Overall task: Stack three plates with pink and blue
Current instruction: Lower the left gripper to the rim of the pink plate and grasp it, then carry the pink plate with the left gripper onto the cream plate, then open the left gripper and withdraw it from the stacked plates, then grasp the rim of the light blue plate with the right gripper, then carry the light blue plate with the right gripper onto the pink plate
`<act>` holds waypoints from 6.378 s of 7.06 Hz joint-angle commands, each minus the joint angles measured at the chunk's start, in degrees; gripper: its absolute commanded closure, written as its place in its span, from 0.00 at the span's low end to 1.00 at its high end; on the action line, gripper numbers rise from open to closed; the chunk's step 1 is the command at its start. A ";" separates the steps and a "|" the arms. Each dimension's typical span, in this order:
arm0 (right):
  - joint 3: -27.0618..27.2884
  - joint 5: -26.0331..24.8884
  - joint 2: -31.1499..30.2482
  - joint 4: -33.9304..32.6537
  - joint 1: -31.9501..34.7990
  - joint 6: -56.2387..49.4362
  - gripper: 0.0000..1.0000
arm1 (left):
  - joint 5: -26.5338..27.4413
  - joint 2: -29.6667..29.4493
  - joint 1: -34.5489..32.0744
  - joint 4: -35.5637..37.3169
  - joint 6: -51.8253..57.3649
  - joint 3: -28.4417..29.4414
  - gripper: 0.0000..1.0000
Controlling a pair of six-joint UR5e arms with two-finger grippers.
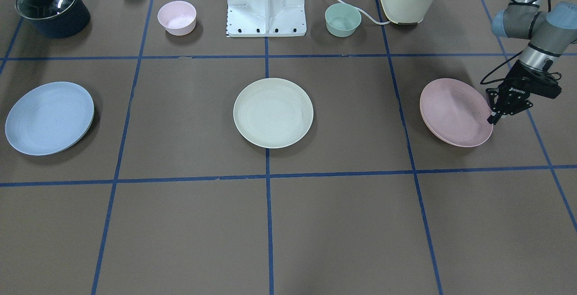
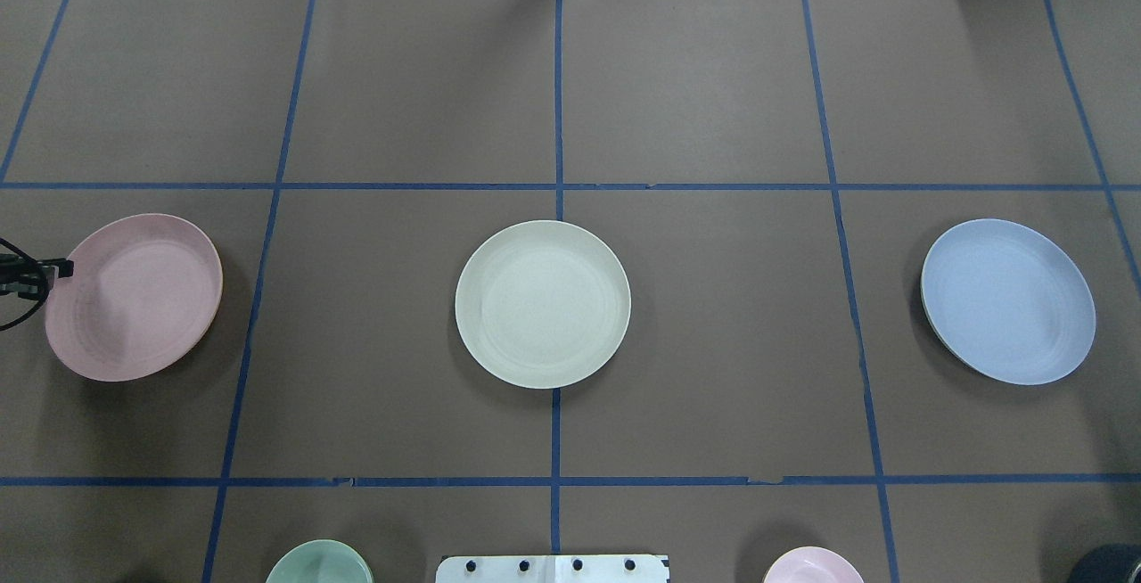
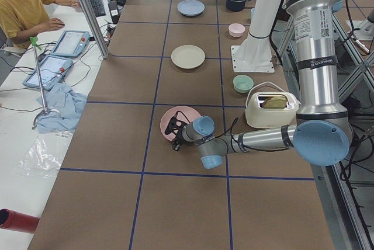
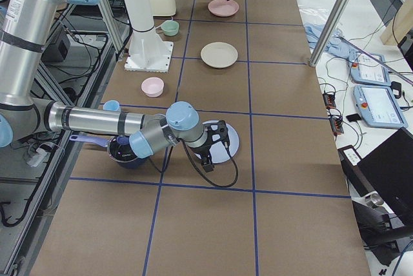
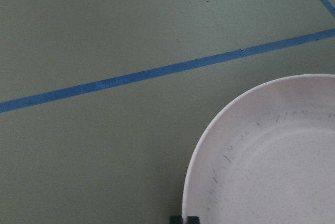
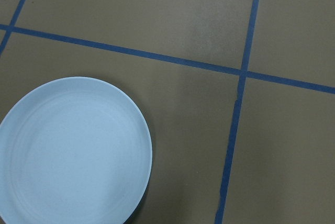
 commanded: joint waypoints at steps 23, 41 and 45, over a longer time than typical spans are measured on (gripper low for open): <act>-5.12 -12.51 -1.05 14.78 -15.41 25.42 0.02 | -6.37 -16.04 0.90 49.75 16.87 -28.88 0.00; -4.20 -21.71 11.64 31.73 -32.68 55.22 1.00 | -7.71 -14.89 -1.50 49.49 17.52 -28.79 0.00; -3.85 -45.89 36.77 10.72 -56.46 68.09 1.00 | -7.71 -14.98 -1.33 49.48 16.47 -28.79 0.00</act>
